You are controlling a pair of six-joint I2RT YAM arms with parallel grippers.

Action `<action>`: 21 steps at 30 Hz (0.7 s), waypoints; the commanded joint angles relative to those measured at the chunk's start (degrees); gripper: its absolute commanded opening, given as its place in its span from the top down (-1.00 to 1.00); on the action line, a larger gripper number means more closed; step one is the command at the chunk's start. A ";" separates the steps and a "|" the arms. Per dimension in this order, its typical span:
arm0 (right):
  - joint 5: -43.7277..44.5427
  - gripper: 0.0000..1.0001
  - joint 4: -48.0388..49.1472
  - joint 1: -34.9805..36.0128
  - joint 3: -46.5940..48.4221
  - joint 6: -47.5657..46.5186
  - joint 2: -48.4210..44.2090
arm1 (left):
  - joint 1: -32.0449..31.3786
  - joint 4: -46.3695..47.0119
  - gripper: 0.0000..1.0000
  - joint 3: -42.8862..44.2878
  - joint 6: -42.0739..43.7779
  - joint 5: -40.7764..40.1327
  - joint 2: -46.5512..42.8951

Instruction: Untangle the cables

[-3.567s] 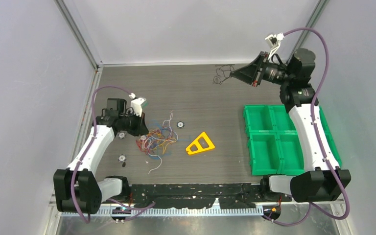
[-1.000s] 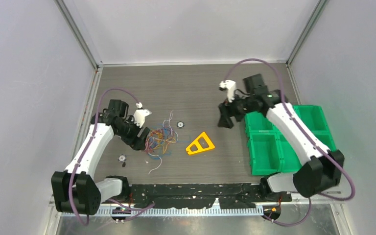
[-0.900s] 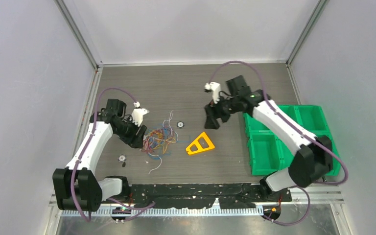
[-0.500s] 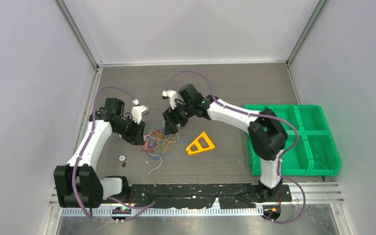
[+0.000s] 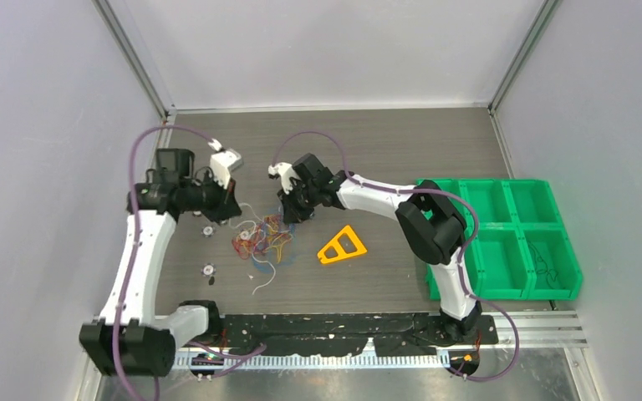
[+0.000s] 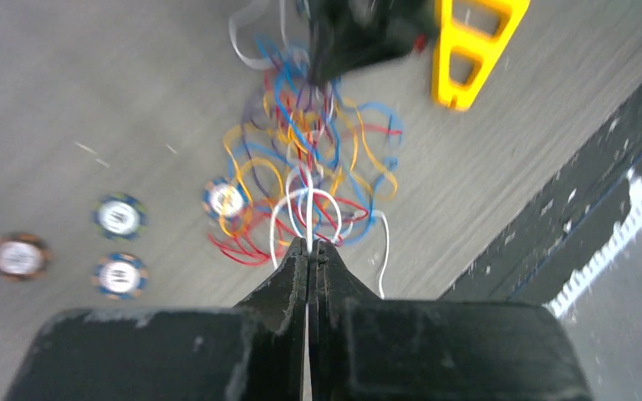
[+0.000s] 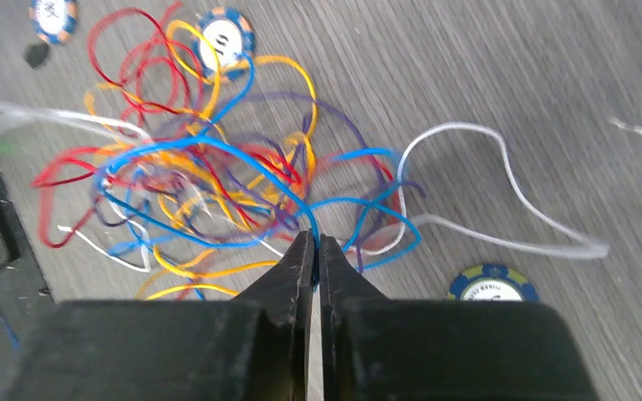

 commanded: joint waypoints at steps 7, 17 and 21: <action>16.02 0.89 -7.36 0.14 -4.26 -12.28 -5.00 | 0.36 5.34 1.00 28.87 -15.72 -1.55 -12.40; 23.62 0.89 -11.22 -0.31 -6.45 -19.61 -5.66 | 0.36 17.06 1.00 46.82 -29.98 -5.33 -10.77; 16.67 0.84 -14.09 -2.06 -4.70 -20.16 -9.63 | 0.36 17.20 1.00 44.34 -33.06 0.07 -10.30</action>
